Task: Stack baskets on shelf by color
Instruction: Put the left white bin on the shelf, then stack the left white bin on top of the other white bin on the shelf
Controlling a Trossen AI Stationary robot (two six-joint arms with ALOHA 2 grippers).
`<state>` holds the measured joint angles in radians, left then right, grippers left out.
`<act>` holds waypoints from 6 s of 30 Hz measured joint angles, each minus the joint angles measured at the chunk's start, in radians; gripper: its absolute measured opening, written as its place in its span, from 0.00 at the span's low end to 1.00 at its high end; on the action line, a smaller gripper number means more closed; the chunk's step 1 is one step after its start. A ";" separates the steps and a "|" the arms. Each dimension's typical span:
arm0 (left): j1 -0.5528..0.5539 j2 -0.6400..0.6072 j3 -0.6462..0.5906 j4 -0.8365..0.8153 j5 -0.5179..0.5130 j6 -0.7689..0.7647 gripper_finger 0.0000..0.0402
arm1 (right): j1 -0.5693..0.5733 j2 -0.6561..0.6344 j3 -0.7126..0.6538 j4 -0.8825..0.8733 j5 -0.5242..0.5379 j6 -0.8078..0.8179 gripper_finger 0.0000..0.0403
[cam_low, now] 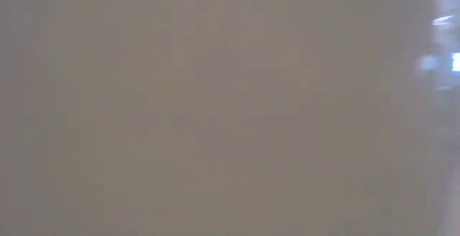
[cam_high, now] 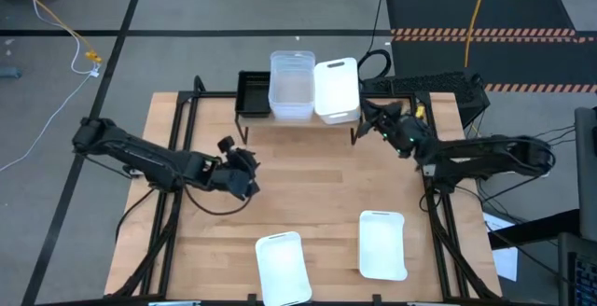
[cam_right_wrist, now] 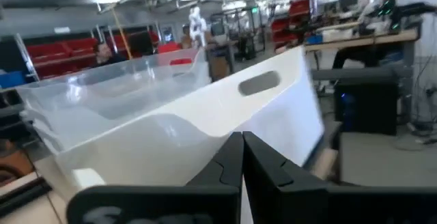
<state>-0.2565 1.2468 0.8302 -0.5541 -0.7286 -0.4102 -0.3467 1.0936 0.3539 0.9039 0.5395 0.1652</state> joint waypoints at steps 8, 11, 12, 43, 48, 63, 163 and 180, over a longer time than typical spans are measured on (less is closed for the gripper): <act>0.000 -0.005 -0.116 0.200 -0.038 0.028 0.39 | 0.003 0.096 0.104 -0.025 0.001 0.008 0.00; 0.000 -0.004 -0.135 0.203 -0.035 0.035 0.39 | 0.014 0.088 0.108 -0.019 0.007 0.009 0.00; 0.000 -0.003 -0.135 0.201 -0.034 0.036 0.39 | 0.018 0.085 0.108 -0.018 0.007 0.010 0.00; -0.096 -0.507 -0.133 0.132 -0.162 0.161 0.39 | 0.878 0.634 0.894 -0.883 -0.201 0.054 0.33; -0.124 -0.528 -0.133 0.149 -0.060 0.142 0.39 | 0.905 0.790 1.050 -0.960 -0.270 0.086 0.33; -0.136 -0.489 -0.133 0.121 -0.094 0.114 0.39 | 0.986 0.884 1.122 -1.042 -0.565 0.104 0.34; -0.088 -0.416 -0.133 0.180 -0.093 0.199 0.39 | 0.686 0.738 0.944 -1.366 -0.327 0.678 0.03; -0.057 -0.416 -0.133 0.178 -0.093 0.206 0.39 | 0.696 0.332 1.282 -1.539 -0.460 0.179 0.00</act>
<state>-0.3135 0.8310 0.6968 -0.3763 -0.8219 -0.2039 0.3496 1.4261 1.6356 -0.6347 0.0799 0.3443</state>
